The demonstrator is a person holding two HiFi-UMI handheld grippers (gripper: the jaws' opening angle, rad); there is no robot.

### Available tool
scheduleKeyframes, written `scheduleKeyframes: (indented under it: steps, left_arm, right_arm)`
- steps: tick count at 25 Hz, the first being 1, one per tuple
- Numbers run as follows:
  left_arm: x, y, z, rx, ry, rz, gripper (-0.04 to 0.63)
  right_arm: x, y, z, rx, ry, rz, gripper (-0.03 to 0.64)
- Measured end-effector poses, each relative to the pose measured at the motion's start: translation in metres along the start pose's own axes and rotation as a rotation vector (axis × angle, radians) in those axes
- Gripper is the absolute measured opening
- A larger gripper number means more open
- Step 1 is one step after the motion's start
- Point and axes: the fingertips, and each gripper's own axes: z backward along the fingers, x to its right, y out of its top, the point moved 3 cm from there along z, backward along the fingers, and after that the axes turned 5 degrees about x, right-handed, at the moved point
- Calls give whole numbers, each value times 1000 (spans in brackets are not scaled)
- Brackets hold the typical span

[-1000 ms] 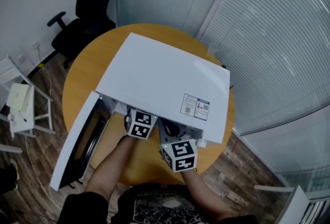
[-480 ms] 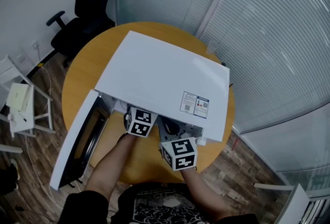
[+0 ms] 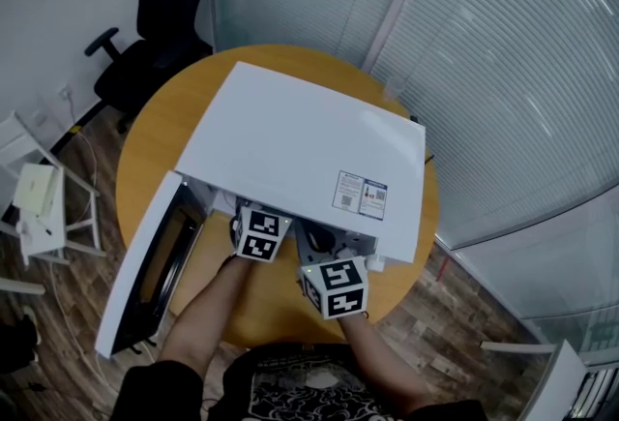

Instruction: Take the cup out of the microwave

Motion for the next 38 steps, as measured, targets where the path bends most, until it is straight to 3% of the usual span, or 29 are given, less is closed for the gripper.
scheduleKeyframes:
  steps: [38]
  left_arm:
    - [8,-2,89,0,22,27,432]
  right_arm:
    - [-39,1,42,57,-19,-19,15]
